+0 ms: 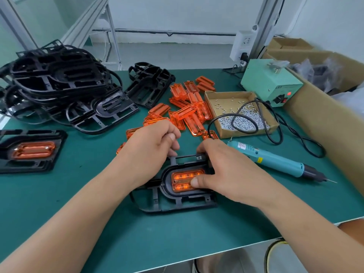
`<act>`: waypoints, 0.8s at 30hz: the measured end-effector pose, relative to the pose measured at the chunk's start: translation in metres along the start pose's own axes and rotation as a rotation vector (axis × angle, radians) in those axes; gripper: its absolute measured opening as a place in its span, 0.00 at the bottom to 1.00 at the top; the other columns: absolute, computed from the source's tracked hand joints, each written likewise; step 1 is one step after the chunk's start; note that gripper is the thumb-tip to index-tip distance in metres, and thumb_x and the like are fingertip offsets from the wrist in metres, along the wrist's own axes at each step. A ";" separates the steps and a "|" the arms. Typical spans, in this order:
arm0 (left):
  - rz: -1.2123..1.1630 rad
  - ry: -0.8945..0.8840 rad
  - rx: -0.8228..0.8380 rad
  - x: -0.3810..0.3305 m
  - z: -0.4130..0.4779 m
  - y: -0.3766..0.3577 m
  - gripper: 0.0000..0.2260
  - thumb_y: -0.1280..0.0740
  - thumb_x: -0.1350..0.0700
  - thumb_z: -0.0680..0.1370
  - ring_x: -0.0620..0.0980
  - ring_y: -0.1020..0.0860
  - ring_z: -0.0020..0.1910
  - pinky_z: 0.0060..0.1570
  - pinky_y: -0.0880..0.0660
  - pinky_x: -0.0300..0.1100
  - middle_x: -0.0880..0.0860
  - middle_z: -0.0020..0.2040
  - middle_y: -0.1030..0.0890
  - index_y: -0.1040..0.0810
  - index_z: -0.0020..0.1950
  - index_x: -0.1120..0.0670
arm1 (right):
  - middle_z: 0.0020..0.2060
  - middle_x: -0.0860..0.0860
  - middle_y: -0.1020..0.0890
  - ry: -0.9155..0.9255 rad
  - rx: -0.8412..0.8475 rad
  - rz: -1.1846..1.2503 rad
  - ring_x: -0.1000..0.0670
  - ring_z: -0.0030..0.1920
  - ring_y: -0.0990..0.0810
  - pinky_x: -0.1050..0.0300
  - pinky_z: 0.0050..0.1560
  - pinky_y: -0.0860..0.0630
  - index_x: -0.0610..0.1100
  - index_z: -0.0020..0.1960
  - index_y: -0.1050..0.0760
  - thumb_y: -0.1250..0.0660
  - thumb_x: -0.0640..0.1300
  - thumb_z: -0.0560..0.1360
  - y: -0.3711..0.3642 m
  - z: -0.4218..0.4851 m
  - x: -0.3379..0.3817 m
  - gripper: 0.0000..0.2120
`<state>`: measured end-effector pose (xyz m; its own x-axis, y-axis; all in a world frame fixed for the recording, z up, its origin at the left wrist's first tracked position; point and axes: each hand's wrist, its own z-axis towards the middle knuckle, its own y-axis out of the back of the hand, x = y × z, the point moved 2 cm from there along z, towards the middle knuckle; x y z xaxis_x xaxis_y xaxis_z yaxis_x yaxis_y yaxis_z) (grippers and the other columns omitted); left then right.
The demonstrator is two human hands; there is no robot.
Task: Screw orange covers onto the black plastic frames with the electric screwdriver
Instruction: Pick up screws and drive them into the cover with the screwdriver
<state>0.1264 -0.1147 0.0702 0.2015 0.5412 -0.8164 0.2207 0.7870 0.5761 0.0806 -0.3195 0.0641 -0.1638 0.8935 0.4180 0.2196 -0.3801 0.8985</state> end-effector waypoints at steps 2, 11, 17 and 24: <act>0.045 -0.015 0.016 -0.004 -0.003 0.000 0.11 0.40 0.56 0.86 0.37 0.17 0.46 0.48 0.22 0.43 0.38 0.46 0.16 0.23 0.51 0.40 | 0.52 0.60 0.23 -0.028 -0.040 0.134 0.58 0.50 0.23 0.53 0.51 0.25 0.61 0.60 0.34 0.22 0.62 0.70 -0.005 -0.003 -0.002 0.27; 0.163 -0.062 0.025 -0.014 -0.011 0.007 0.11 0.41 0.53 0.86 0.41 0.19 0.39 0.36 0.21 0.41 0.30 0.49 0.20 0.23 0.54 0.37 | 0.55 0.59 0.19 0.007 -0.315 0.539 0.53 0.52 0.19 0.64 0.50 0.26 0.67 0.63 0.34 0.23 0.54 0.71 -0.024 -0.020 -0.001 0.28; 0.072 0.065 0.070 0.001 0.002 0.010 0.16 0.40 0.60 0.83 0.48 0.15 0.41 0.48 0.17 0.54 0.36 0.46 0.15 0.18 0.49 0.41 | 0.61 0.63 0.26 0.033 -0.497 0.418 0.54 0.54 0.22 0.65 0.52 0.26 0.58 0.59 0.28 0.19 0.49 0.73 -0.030 -0.023 0.001 0.22; 0.048 0.137 0.111 0.013 0.010 0.005 0.12 0.37 0.56 0.81 0.57 0.16 0.40 0.47 0.17 0.62 0.39 0.42 0.13 0.15 0.49 0.43 | 0.70 0.55 0.23 0.039 -0.505 0.253 0.58 0.70 0.27 0.72 0.70 0.37 0.44 0.58 0.15 0.23 0.45 0.78 -0.029 -0.020 0.003 0.10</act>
<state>0.1396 -0.1066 0.0631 0.0846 0.6188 -0.7810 0.3198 0.7254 0.6095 0.0549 -0.3104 0.0422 -0.2038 0.7539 0.6245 -0.2294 -0.6569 0.7182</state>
